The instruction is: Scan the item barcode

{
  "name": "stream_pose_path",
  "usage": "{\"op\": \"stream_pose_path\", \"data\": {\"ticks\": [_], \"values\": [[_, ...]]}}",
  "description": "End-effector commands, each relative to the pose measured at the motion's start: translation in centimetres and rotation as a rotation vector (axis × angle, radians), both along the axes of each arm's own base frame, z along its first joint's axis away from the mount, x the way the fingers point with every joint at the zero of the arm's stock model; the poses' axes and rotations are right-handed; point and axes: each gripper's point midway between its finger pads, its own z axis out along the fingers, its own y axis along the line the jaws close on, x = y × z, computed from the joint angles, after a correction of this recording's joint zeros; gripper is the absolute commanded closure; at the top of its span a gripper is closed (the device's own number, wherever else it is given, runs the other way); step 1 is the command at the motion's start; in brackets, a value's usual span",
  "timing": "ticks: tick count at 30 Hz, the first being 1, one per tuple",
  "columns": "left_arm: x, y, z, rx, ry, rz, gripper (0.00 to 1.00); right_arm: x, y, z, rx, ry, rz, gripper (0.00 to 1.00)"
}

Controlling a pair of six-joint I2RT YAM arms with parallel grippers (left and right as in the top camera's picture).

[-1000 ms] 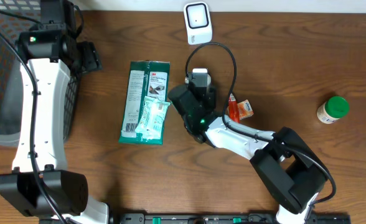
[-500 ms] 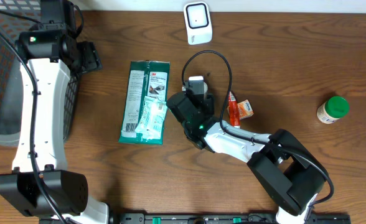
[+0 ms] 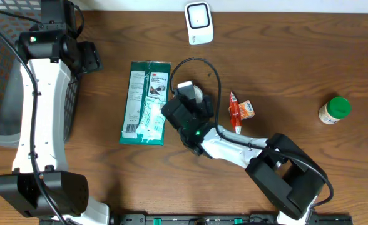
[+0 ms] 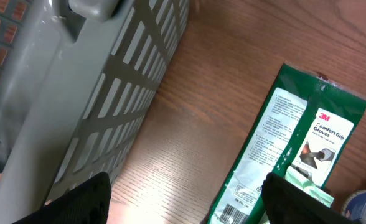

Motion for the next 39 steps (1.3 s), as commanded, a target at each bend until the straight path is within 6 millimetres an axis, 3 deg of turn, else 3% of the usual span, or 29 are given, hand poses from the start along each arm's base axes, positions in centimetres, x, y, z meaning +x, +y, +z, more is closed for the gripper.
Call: {"op": "stream_pose_path", "data": {"ticks": [1, 5, 8, 12, 17, 25, 29, 33, 36, 39], "values": [[-0.1, 0.9, -0.6, 0.03, 0.025, 0.006, 0.22, -0.4, 0.1, 0.1, -0.029, -0.003, 0.019, 0.02], [-0.1, 0.9, -0.6, 0.03, 0.025, 0.006, 0.22, -0.5, 0.0, 3.0, -0.05, -0.034, 0.058, 0.03], [-0.1, 0.9, -0.6, 0.03, 0.025, 0.006, 0.22, -0.8, -0.3, 6.8, -0.046, -0.08, 0.087, 0.04], [-0.1, 0.9, -0.6, 0.03, 0.025, 0.006, 0.22, -1.4, -0.5, 12.7, 0.022, -0.152, 0.146, 0.12], [-0.1, 0.9, -0.6, 0.03, 0.025, 0.006, 0.22, -3.7, -0.3, 18.6, 0.143, -0.11, 0.384, 0.11], [-0.1, 0.9, -0.6, 0.03, 0.025, 0.006, 0.22, -4.2, -5.7, 25.8, 0.295, 0.194, 0.467, 0.07], [-0.1, 0.9, -0.6, 0.03, 0.025, 0.006, 0.22, -3.8, -7.1, 27.2, 0.216, 0.281, 0.483, 0.01], [-0.1, 0.9, -0.6, 0.03, 0.025, 0.006, 0.22, -3.1, -6.3, 26.9, 0.135, 0.353, 0.534, 0.01], [-0.1, 0.9, -0.6, 0.03, 0.025, 0.006, 0.22, -2.0, -5.9, 25.2, 0.089, 0.424, 0.513, 0.01], [-0.1, 0.9, -0.6, 0.03, 0.025, 0.006, 0.22, -1.1, -5.4, 21.8, 0.055, 0.524, 0.497, 0.01]]}}
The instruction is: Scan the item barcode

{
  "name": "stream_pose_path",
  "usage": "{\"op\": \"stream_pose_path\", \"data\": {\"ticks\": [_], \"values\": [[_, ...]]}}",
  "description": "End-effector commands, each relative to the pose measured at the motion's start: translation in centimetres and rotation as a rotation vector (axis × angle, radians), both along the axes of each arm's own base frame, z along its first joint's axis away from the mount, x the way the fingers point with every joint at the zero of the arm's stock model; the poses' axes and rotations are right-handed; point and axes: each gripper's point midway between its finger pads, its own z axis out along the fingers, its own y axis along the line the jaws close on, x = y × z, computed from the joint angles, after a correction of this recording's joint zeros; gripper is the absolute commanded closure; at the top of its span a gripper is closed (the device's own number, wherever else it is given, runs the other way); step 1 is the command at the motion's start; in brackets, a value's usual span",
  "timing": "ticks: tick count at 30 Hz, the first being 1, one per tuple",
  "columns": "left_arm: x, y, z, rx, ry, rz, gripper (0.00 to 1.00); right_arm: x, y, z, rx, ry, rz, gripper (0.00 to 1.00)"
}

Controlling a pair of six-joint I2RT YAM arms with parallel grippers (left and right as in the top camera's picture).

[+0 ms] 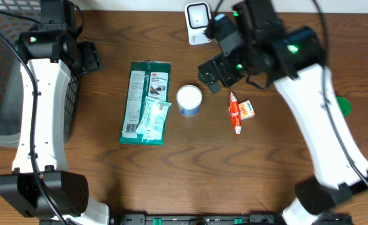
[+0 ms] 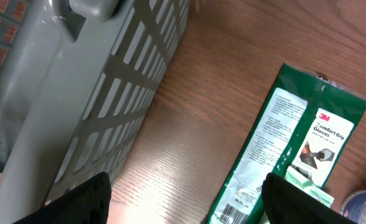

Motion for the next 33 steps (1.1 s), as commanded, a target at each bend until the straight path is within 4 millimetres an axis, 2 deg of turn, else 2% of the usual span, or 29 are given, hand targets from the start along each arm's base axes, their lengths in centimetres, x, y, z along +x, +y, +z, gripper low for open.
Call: {"op": "stream_pose_path", "data": {"ticks": [1, 4, 8, 13, 20, 26, 33], "values": [[-0.1, 0.8, -0.6, 0.03, 0.024, 0.006, 0.22, 1.3, 1.3, -4.8, -0.077, 0.099, 0.044, 0.01], [-0.1, 0.8, -0.6, 0.03, 0.024, 0.006, 0.22, 2.5, 2.0, -8.2, -0.107, 0.16, 0.047, 0.01], [-0.1, 0.8, -0.6, 0.03, 0.024, 0.006, 0.22, 4.0, 3.3, -11.7, -0.111, 0.201, 0.057, 0.01], [-0.1, 0.8, -0.6, 0.03, 0.024, 0.006, 0.22, 3.1, 5.9, -14.8, -0.006, 0.336, 0.116, 0.05], [-0.1, 0.8, -0.6, 0.03, 0.024, 0.006, 0.22, 4.1, 6.5, -18.8, -0.025, 0.382, 0.113, 0.13], [-0.1, 0.8, -0.6, 0.03, 0.024, 0.006, 0.22, 3.9, 6.5, -20.2, -0.039, 0.413, 0.111, 0.12], [-0.1, 0.8, -0.6, 0.03, 0.024, 0.006, 0.22, 2.3, 6.2, -20.4, -0.051, 0.496, 0.065, 0.11]]}}
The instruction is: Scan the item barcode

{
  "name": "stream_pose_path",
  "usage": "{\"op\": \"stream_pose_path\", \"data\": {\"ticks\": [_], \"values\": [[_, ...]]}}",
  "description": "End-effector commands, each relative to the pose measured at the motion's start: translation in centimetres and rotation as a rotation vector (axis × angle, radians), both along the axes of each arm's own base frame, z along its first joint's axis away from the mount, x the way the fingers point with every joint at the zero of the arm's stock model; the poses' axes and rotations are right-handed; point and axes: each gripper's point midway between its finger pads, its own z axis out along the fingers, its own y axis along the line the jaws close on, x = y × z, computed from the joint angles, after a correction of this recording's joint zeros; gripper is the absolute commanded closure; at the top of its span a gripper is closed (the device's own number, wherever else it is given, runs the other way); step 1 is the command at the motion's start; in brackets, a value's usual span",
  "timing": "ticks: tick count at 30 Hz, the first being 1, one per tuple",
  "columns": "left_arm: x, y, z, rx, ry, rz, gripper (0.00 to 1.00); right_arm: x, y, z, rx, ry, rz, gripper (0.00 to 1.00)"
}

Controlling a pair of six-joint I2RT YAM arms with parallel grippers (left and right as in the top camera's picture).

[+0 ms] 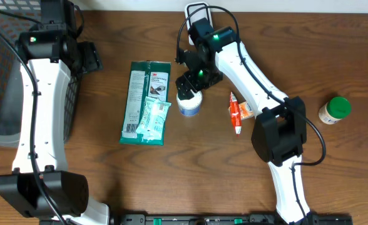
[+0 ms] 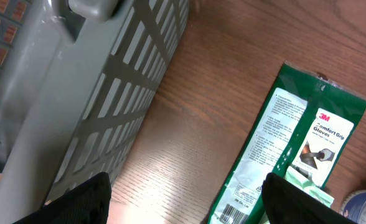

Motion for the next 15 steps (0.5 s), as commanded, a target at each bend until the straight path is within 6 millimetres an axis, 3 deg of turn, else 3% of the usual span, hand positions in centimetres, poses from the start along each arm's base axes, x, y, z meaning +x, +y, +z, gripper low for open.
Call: {"op": "stream_pose_path", "data": {"ticks": [1, 9, 15], "values": [[-0.1, 0.8, -0.6, 0.03, 0.024, 0.006, 0.22, -1.1, 0.6, 0.2, 0.003, 0.056, -0.031, 0.1], [-0.1, 0.8, -0.6, 0.03, 0.024, 0.006, 0.22, -2.3, 0.4, 0.1, -0.029, 0.112, -0.067, 0.07], [-0.1, 0.8, -0.6, 0.03, 0.024, 0.006, 0.22, 0.3, 0.1, -0.3, -0.065, -0.013, -0.075, 0.03]]}}
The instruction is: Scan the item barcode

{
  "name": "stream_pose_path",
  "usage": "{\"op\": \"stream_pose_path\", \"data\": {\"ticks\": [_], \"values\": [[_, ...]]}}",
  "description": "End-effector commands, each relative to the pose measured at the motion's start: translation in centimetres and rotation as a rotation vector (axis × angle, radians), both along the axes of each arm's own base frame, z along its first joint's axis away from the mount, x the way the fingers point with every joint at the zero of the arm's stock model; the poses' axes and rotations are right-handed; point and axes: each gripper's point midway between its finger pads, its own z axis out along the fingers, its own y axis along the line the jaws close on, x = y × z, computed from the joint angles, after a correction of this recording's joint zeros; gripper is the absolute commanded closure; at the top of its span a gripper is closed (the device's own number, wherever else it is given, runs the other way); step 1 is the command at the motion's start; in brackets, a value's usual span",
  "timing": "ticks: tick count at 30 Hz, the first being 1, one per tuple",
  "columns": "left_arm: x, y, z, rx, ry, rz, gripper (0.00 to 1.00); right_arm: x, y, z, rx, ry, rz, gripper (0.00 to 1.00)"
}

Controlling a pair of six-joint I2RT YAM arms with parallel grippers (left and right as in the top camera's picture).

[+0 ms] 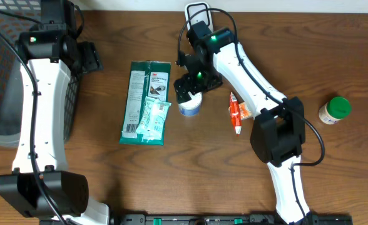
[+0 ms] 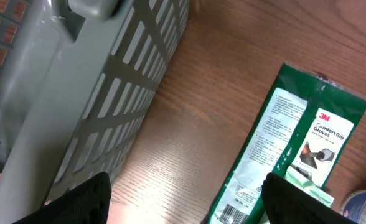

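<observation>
A white barcode scanner [image 1: 195, 9] stands at the table's far edge, mostly hidden behind my right arm. A round white tub [image 1: 191, 106] sits mid-table. My right gripper [image 1: 186, 91] is down at the tub's far rim; its jaws cannot be made out from above. A green glove package [image 1: 146, 102] lies left of the tub, also in the left wrist view [image 2: 293, 148]. My left gripper [image 2: 186, 200] hangs open over bare wood between the basket and the package, holding nothing.
A grey slatted basket fills the left edge, close beside the left arm. A red and orange packet [image 1: 240, 111] lies right of the tub. A green-capped bottle [image 1: 333, 110] stands far right.
The right gripper has dropped slightly toward the tub's far rim. The left arm, the tub and the package are where they were.
At first the right arm lay low over mid-table, covering the tub. Then it was raised near the scanner, the tub showing uncovered beside the package. Later its gripper was at the tub's far rim, where it remains. The left arm never moved.
</observation>
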Motion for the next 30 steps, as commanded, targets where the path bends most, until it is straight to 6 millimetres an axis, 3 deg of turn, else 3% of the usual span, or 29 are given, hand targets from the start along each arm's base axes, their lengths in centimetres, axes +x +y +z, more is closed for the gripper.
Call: {"op": "stream_pose_path", "data": {"ticks": [1, 12, 21, 25, 30], "values": [[-0.1, 0.8, -0.6, 0.03, 0.024, 0.006, 0.22, 1.1, 0.0, -0.2, -0.034, -0.053, -0.013, 0.02], [-0.1, 0.8, -0.6, 0.03, 0.024, 0.006, 0.22, -3.9, 1.7, 1.1, 0.071, 0.2, -0.05, 0.01], [-0.1, 0.8, -0.6, 0.03, 0.024, 0.006, 0.22, -5.6, 2.7, 1.7, 0.092, 0.259, -0.029, 0.01], [-0.1, 0.8, -0.6, 0.03, 0.024, 0.006, 0.22, -6.1, 1.1, 1.4, -0.001, 0.258, -0.031, 0.01], [-0.1, 0.8, -0.6, 0.03, 0.024, 0.006, 0.22, -4.1, -2.6, 2.9, -0.183, 0.065, -0.016, 0.01]]}}
